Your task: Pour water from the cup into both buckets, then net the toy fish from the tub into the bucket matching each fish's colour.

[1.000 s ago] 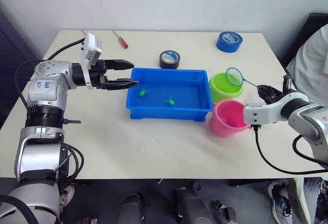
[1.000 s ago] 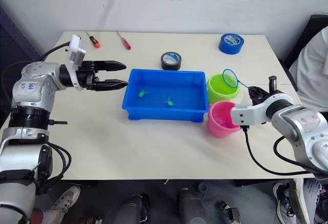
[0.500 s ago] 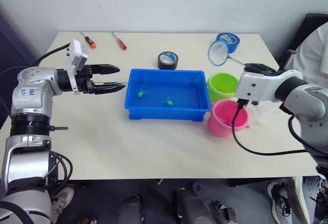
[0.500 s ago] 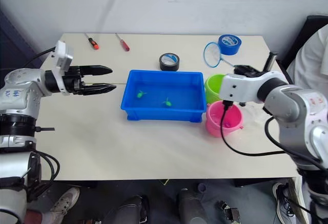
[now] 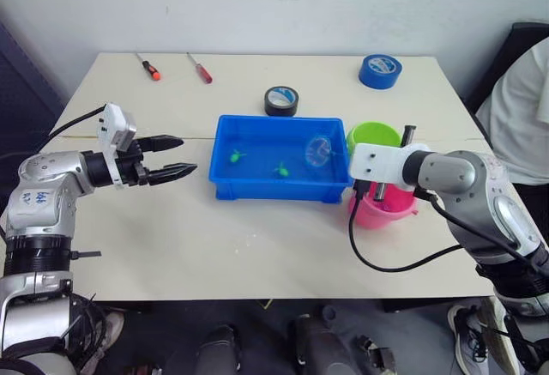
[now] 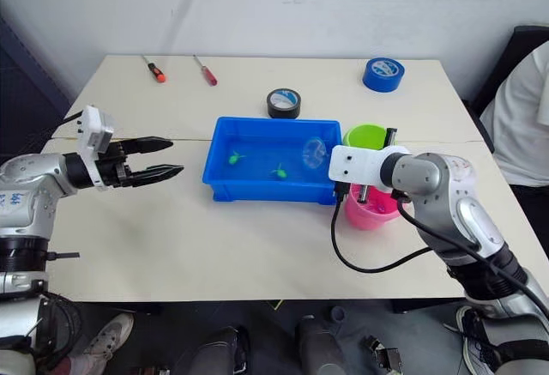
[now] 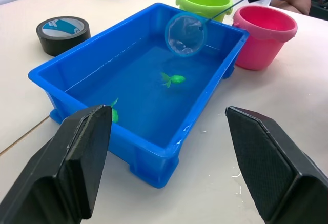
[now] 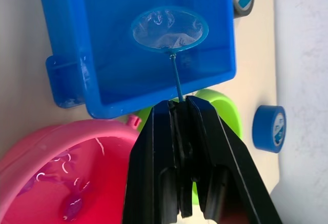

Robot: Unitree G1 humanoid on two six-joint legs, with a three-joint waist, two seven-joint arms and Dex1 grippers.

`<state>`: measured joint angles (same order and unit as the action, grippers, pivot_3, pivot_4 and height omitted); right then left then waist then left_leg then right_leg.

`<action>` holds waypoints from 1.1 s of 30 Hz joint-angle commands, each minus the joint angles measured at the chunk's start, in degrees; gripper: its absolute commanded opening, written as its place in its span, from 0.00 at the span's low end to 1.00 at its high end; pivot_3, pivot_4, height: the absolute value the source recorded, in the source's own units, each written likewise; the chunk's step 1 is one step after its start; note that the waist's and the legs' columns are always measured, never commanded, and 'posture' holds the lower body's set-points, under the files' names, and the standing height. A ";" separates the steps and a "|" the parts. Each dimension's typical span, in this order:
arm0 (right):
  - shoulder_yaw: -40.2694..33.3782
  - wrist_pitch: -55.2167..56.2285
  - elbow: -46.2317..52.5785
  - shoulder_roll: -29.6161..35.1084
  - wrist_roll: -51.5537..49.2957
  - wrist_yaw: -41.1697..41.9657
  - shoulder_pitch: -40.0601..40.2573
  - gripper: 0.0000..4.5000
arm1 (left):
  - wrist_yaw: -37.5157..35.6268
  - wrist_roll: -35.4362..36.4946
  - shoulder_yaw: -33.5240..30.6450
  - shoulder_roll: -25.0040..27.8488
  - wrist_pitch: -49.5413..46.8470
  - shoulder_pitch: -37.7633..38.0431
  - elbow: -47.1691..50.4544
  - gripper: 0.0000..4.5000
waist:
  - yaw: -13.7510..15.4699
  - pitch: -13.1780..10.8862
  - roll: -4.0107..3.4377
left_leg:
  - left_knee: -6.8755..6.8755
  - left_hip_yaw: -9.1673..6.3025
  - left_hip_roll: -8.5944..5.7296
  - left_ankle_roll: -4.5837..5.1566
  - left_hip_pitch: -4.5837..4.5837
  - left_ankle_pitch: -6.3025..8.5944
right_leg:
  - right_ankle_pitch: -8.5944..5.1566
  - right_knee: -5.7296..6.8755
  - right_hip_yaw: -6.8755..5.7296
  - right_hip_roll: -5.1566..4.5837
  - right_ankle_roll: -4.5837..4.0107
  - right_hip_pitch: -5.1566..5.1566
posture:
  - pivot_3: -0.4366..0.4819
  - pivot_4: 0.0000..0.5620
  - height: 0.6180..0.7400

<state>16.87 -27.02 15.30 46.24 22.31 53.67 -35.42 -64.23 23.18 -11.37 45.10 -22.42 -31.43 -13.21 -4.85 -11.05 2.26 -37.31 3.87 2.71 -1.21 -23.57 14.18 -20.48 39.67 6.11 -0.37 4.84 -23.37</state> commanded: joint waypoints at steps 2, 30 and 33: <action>0.80 0.25 0.50 -1.58 -0.51 0.65 -0.61 0.00 | 2.66 1.30 -2.52 0.40 -0.40 3.55 5.16 0.86 | -0.06 0.00 0.00 | 0.01 0.01 0.00 0.00 0.02 0.00 | 0.00 0.00 0.03 0.01 0.00 0.01 | 0.48 0.27 0.95; -7.81 -33.16 1.26 -22.63 -17.43 -4.32 -7.66 0.00 | 7.04 5.02 -4.20 1.63 -5.11 6.20 12.74 0.86 | -0.06 0.03 0.06 | 0.12 -0.04 -0.01 -0.01 0.02 0.01 | 0.00 -0.06 -0.08 0.00 -0.01 0.00 | 0.48 0.27 0.95; -8.82 -35.24 1.75 -22.20 -19.84 -5.24 -8.68 0.00 | 6.40 4.97 -3.79 1.86 -4.89 5.16 12.18 0.86 | -0.04 0.03 0.06 | 0.14 -0.05 -0.01 -0.01 0.00 0.01 | 0.00 -0.09 -0.07 -0.01 -0.01 -0.01 | 0.48 0.27 0.95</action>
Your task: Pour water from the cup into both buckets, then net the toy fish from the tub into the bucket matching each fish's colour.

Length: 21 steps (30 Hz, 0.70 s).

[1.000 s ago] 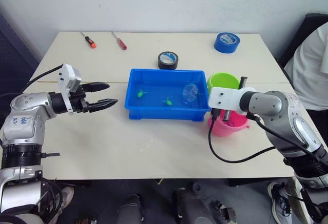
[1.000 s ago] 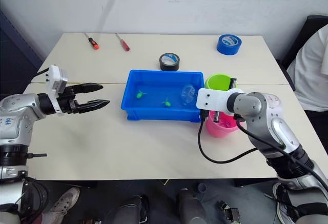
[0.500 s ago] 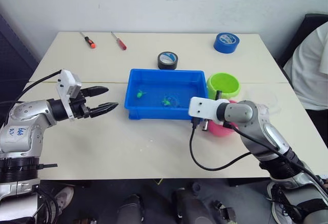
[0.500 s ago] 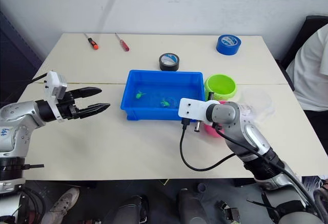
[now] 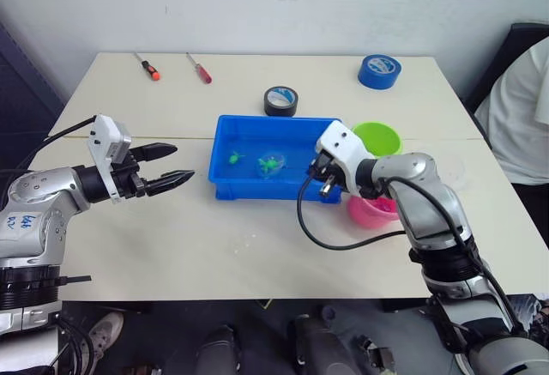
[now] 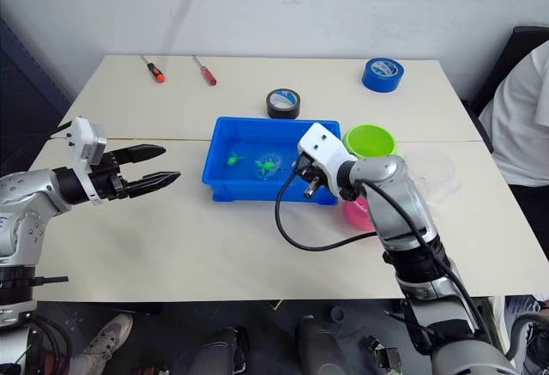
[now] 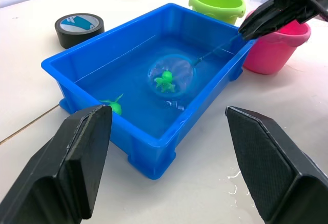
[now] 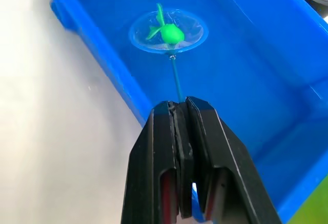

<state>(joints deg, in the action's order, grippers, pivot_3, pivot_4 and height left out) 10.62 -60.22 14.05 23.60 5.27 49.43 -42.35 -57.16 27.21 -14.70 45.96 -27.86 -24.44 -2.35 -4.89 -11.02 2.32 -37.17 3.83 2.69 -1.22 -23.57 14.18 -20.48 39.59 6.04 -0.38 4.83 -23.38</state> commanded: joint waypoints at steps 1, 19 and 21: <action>-2.79 -2.41 3.18 0.81 -3.50 -1.25 -2.00 0.00 | -0.96 0.92 -0.30 1.13 0.62 -2.30 1.06 0.86 | 0.03 0.00 0.00 | 0.00 -0.01 0.00 0.00 -0.01 0.00 | 0.00 -0.02 0.01 0.00 0.00 0.00 | 0.48 0.27 0.95; -11.91 -3.84 9.53 10.42 -13.80 -5.92 0.89 0.00 | -3.99 -1.50 4.94 -1.13 4.81 -11.82 -6.10 0.86 | 0.36 0.00 0.00 | 0.01 -0.13 -0.04 0.04 -0.30 0.02 | 0.00 -0.19 -0.07 -0.04 0.01 -0.14 | 0.48 0.27 0.95; -15.32 -4.13 11.32 13.07 -15.08 -6.03 2.15 0.00 | -4.50 -1.77 5.87 -2.07 5.71 -14.36 -8.33 0.86 | 0.53 0.00 0.00 | -0.02 -0.15 -0.06 0.05 -0.42 0.03 | 0.01 -0.20 -0.10 -0.05 0.01 -0.22 | 0.48 0.27 0.95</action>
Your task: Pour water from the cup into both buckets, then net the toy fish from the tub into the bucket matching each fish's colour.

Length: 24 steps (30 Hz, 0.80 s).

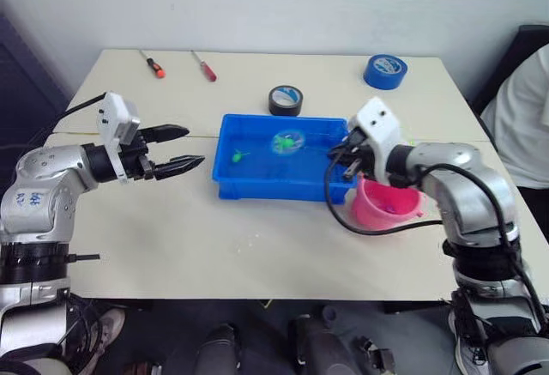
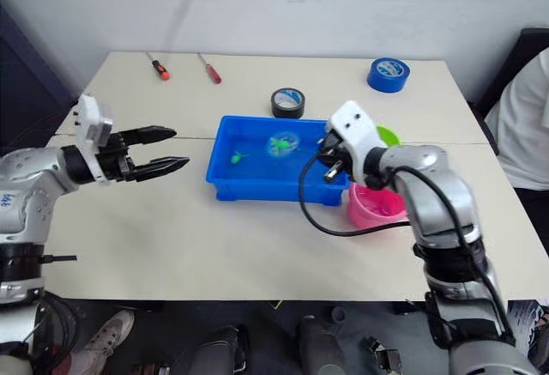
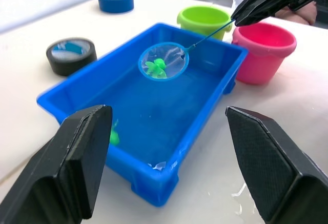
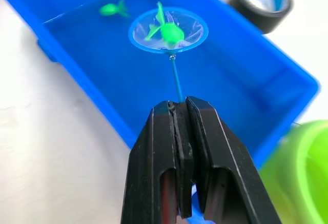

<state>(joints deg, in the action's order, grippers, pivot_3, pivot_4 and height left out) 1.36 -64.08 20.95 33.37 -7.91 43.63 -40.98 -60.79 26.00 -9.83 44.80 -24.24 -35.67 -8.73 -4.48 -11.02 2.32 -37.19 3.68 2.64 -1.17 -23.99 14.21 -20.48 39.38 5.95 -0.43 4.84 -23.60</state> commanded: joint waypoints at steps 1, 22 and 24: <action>-7.01 -0.43 5.00 4.23 -2.48 -0.43 1.26 0.00 | -1.09 -0.69 1.24 -1.21 2.42 -3.94 -2.79 0.86 | 0.16 0.00 0.00 | -0.03 -0.05 -0.01 0.01 -0.07 0.00 | 0.00 -0.01 -0.04 -0.01 0.00 -0.03 | 0.48 0.27 0.95; -13.45 8.98 3.42 19.76 -0.69 -7.17 14.50 0.00 | -4.93 -3.92 4.53 -5.01 7.24 -11.31 -13.03 0.86 | -0.16 -0.01 -0.01 | -0.01 0.02 0.01 0.02 -0.08 0.01 | 0.00 -0.03 0.09 0.05 0.01 -0.06 | 0.48 0.27 0.95; -10.99 13.00 2.71 22.29 2.11 -7.59 16.05 0.00 | -4.96 -4.02 4.50 -4.99 7.36 -11.40 -13.20 0.86 | -0.14 -0.01 -0.01 | -0.01 0.01 0.01 0.02 -0.07 0.01 | 0.00 -0.02 0.08 0.06 0.01 -0.06 | 0.48 0.27 0.95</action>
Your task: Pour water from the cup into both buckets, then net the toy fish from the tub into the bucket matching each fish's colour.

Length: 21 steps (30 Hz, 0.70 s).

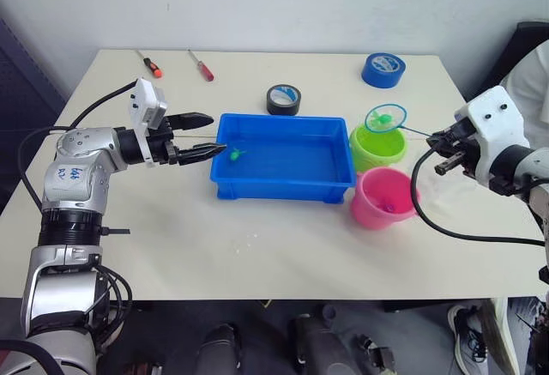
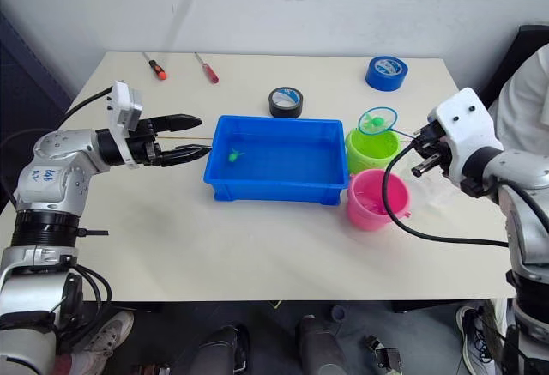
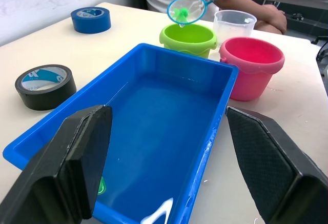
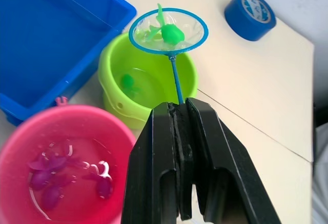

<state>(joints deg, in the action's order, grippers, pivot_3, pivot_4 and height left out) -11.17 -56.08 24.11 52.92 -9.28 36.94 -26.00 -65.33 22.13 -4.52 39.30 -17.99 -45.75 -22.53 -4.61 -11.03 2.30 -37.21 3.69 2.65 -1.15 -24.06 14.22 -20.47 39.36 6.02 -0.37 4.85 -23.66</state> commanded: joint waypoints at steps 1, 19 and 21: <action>2.73 7.07 -0.55 3.94 4.81 -1.10 1.74 0.00 | -0.42 -0.20 -0.79 0.52 1.15 -1.38 0.50 0.86 | -0.03 0.00 0.00 | 0.00 0.00 0.00 0.00 0.00 0.00 | 0.00 -0.02 0.00 0.00 0.00 0.01 | 0.48 0.27 0.95; 18.03 36.85 -3.82 16.53 34.09 -2.02 5.54 0.00 | -0.29 -0.47 -0.80 -0.03 1.22 -1.05 0.53 0.86 | 0.18 -0.02 -0.03 | -0.04 0.05 0.00 -0.01 0.00 -0.01 | 0.00 0.01 0.03 0.00 0.01 -0.02 | 0.48 0.27 0.95; 18.28 38.40 -4.46 16.48 36.74 -1.94 5.78 0.00 | -0.28 -0.39 -0.87 0.04 1.11 -0.79 0.80 0.86 | 0.16 -0.02 -0.03 | -0.05 0.06 0.00 -0.01 0.00 -0.01 | 0.00 0.02 0.03 0.00 0.01 -0.02 | 0.48 0.27 0.95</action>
<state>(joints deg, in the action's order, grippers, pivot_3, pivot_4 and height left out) 7.57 -19.27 19.59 68.04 24.77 34.99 -20.07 -65.68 21.54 -4.48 39.10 -17.44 -45.90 -23.30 -4.45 -11.05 2.27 -37.26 3.74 2.66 -1.16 -24.06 14.21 -20.47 39.38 6.05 -0.35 4.86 -23.67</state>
